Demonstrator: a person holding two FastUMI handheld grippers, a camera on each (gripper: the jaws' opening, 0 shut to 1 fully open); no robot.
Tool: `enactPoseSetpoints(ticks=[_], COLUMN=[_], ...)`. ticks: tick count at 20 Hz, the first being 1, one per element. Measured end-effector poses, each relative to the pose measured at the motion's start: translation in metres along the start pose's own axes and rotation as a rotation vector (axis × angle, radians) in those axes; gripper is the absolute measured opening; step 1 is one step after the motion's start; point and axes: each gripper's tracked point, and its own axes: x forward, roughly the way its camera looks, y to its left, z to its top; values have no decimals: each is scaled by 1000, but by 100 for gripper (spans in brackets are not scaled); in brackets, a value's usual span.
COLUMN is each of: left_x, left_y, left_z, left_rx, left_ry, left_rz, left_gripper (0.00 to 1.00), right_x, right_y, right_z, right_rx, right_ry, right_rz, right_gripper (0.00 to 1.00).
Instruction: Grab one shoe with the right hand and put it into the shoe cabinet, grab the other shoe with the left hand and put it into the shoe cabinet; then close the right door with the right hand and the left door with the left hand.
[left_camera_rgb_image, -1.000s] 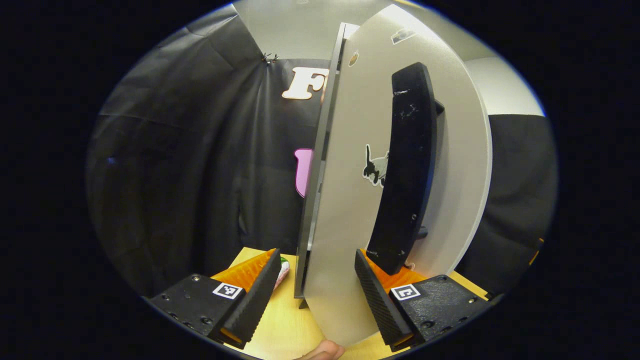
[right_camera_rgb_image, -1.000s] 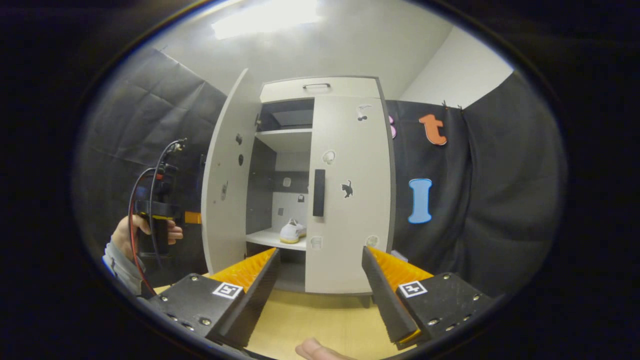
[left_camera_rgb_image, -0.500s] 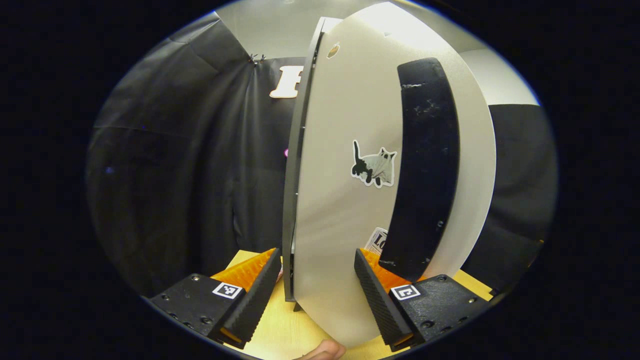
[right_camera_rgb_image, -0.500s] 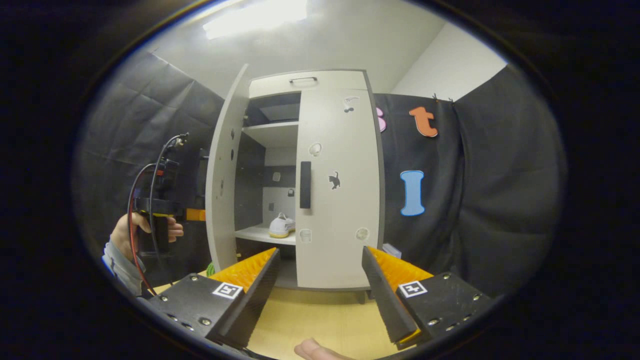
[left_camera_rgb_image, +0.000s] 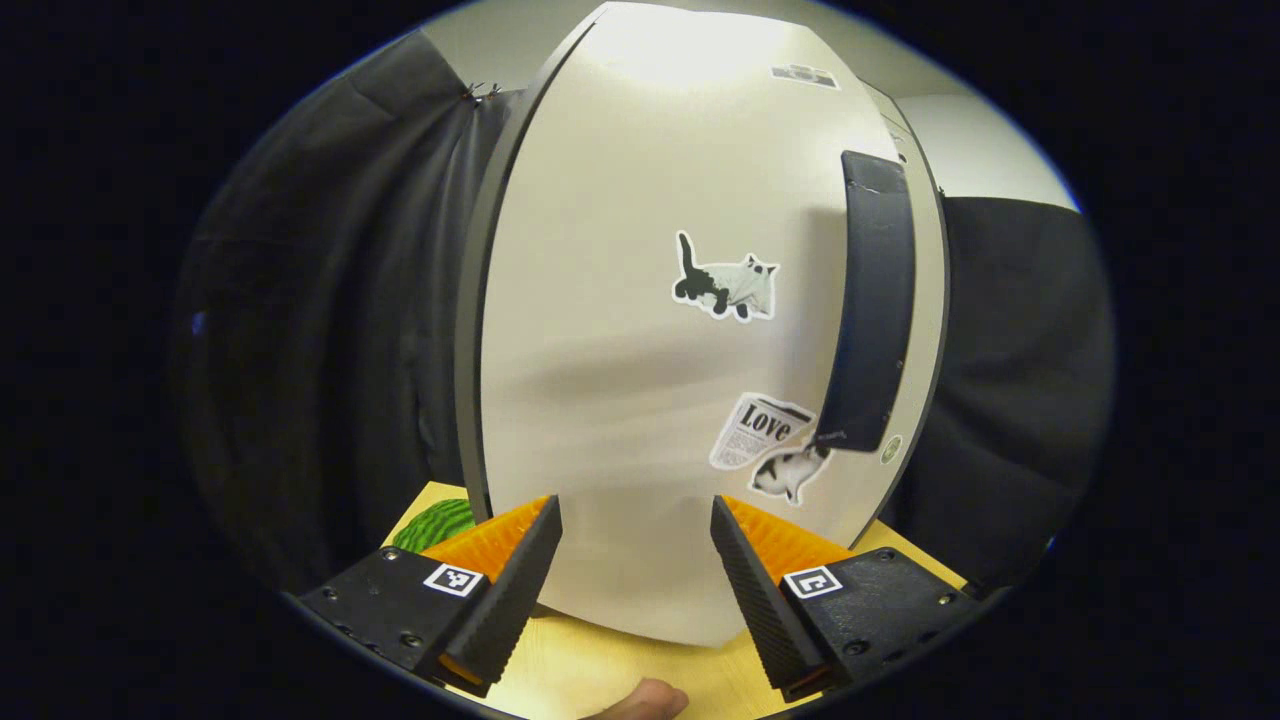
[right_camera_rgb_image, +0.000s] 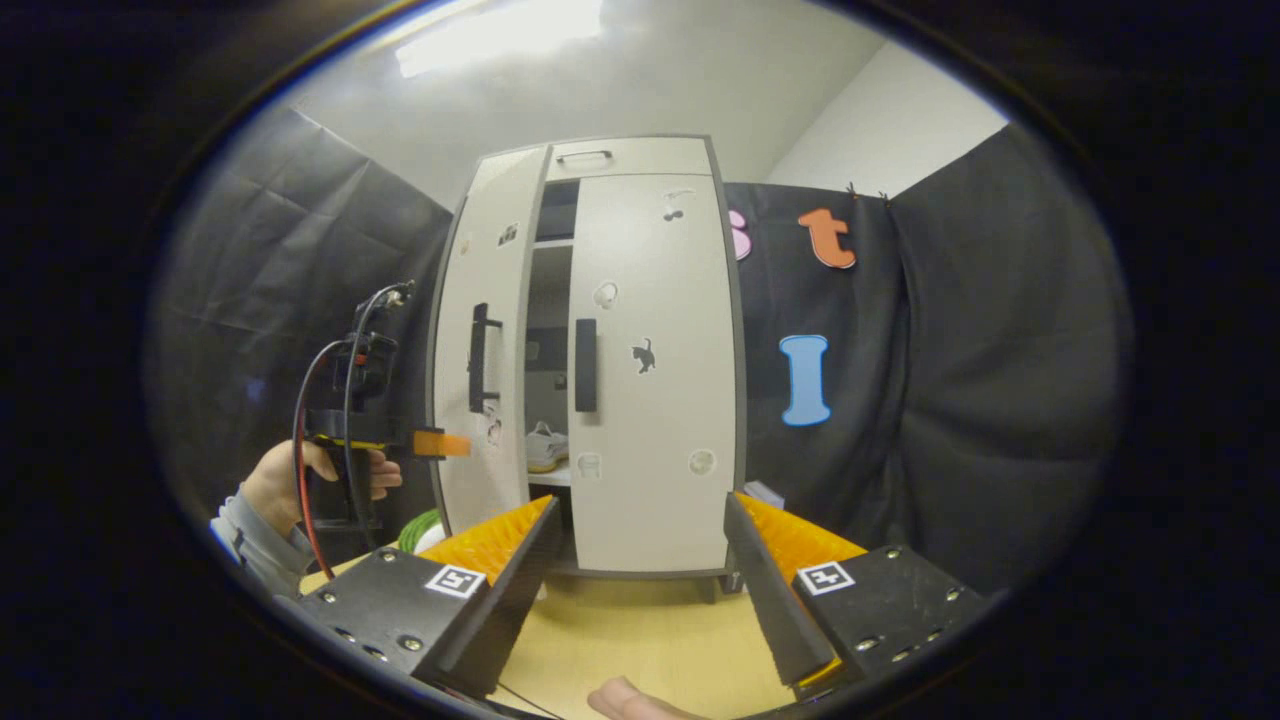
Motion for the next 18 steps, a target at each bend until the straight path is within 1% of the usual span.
enactPoseSetpoints(ticks=[3,4,5,6,7,8,9,11,15,18], left_x=[-5,-8,-12,-18,-24,-32,-39,-58,-103,-138], left_y=[-3,-4,-3,0,2,3,3,6,5,8], left_z=[3,7,10,9,10,13,17,22,35,40], left_rx=[14,20,27,32,36,40,46,62,91,118], left_ry=[-6,-11,-14,-15,-21,-32,-46,-67,-117,-146], left_rz=[-5,-2,6,19,27,29,30,50,66,102], left_gripper=[94,89,90,95,90,95,95,96,97,97], right_x=[0,1,1,1,1,1,-1,-3,-9,-12], right_y=[-3,-4,-6,-7,-9,-9,-8,-8,-8,-5], right_z=[-1,-1,0,1,1,2,3,5,12,19], right_rx=[3,5,7,9,12,15,17,14,10,8], right_ry=[3,4,4,3,3,2,1,-1,-12,-21], right_rz=[-14,-17,-22,-28,-33,-36,-37,-42,-58,-66], right_gripper=[97,97,97,98,98,98,97,98,98,97])
